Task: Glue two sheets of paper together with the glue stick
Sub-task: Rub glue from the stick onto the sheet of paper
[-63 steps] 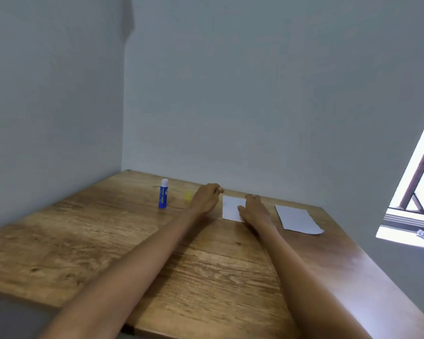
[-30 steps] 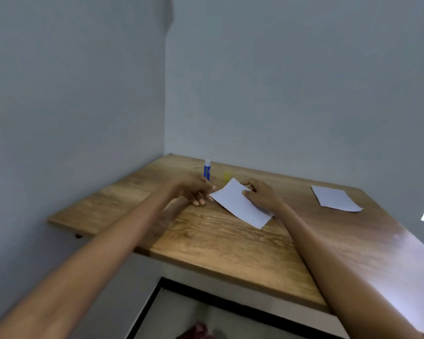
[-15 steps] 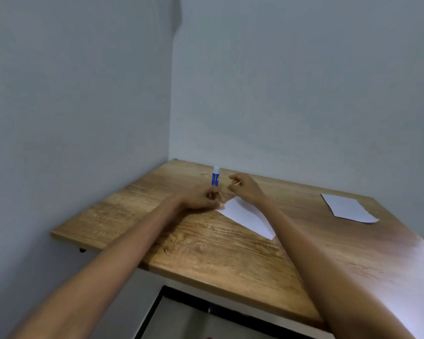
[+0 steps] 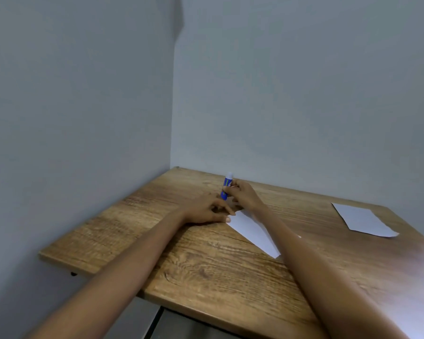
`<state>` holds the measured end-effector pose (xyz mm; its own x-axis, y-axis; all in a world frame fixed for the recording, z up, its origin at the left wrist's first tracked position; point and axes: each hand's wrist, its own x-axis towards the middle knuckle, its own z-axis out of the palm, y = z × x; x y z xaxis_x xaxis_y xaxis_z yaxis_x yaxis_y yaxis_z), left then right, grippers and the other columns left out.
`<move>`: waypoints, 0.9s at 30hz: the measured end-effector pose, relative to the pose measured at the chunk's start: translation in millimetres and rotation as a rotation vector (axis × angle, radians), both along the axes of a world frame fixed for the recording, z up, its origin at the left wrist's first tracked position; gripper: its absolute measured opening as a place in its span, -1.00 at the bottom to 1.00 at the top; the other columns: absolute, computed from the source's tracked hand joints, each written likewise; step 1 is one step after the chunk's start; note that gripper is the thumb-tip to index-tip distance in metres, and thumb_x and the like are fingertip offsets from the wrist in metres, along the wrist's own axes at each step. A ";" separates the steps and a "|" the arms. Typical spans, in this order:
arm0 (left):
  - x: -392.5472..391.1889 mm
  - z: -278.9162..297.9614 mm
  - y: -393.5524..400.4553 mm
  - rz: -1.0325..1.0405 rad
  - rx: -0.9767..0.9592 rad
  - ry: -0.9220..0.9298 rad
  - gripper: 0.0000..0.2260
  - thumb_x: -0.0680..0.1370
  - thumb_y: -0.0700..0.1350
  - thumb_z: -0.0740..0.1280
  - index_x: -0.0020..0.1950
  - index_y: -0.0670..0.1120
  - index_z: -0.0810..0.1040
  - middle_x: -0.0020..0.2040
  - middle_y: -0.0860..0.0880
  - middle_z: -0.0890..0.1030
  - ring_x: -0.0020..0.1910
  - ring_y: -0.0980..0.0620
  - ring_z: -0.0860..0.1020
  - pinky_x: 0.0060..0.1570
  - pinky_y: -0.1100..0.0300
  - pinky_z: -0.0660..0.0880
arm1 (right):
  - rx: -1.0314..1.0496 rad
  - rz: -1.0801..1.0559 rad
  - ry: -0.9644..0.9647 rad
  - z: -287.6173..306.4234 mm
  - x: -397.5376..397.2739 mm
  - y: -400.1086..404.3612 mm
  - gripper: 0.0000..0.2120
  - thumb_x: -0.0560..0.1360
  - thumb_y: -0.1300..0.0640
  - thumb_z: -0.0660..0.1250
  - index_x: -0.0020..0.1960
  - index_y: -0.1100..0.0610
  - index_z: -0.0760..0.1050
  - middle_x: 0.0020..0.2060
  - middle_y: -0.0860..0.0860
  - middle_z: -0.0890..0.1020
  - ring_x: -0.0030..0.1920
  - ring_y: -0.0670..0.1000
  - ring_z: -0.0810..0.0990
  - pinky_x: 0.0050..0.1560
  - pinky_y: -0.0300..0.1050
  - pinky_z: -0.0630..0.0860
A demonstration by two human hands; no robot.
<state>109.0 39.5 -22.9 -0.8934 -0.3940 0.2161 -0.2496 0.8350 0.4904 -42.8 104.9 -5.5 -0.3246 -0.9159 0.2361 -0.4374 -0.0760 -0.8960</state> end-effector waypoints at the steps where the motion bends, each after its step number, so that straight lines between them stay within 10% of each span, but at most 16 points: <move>1: 0.7 -0.7 0.2 0.005 0.005 0.031 -0.73 0.48 0.05 0.39 0.17 0.11 0.59 0.01 0.10 0.45 0.06 0.14 0.42 0.09 0.32 0.32 | -0.035 0.011 -0.066 2.3 -2.7 2.6 -0.84 0.54 0.12 0.28 -0.04 0.22 0.52 -0.17 0.07 0.62 -0.14 0.01 0.59 -0.08 -0.11 0.48; 5: 3.0 -0.5 2.1 0.030 0.012 0.129 -0.71 0.46 -0.03 0.43 0.18 0.06 0.59 0.00 0.08 0.53 -0.05 0.22 0.47 -0.07 0.51 0.35 | -0.158 0.040 -0.132 6.3 -25.1 22.6 -0.85 0.57 0.13 0.23 0.09 0.09 0.52 -0.31 0.00 0.49 -0.29 -0.08 0.48 -0.23 -0.26 0.43; 12: 3.9 -2.3 7.2 0.113 0.012 0.223 -0.68 0.41 -0.12 0.48 0.09 -0.05 0.45 0.02 -0.02 0.56 -0.03 0.04 0.51 -0.13 0.28 0.43 | -0.266 -0.003 -0.458 -5.0 -41.0 36.5 -0.91 0.47 0.19 0.40 -0.03 0.13 0.56 -0.22 0.00 0.60 -0.25 -0.07 0.54 -0.18 -0.25 0.58; 20: -2.2 -6.6 5.4 0.170 -0.343 -0.017 -0.76 0.59 0.00 0.21 0.20 0.08 0.57 0.13 -0.06 0.50 0.13 -0.03 0.45 0.03 0.17 0.29 | -0.196 -0.106 -0.418 -11.3 -20.8 35.6 -0.75 0.55 0.04 0.29 0.12 0.18 0.51 -0.01 0.10 0.62 -0.05 0.00 0.58 0.09 -0.06 0.53; 27: -15.6 -1.5 0.8 0.201 -0.419 -0.187 -0.65 0.63 0.05 0.07 0.41 0.12 0.36 0.25 -0.07 0.43 0.25 -0.06 0.37 0.24 0.03 0.28 | -0.174 -0.214 -0.405 -11.8 -18.5 35.0 -0.78 0.56 0.03 0.26 0.05 0.19 0.45 -0.06 0.11 0.59 -0.07 0.07 0.59 -0.10 -0.08 0.56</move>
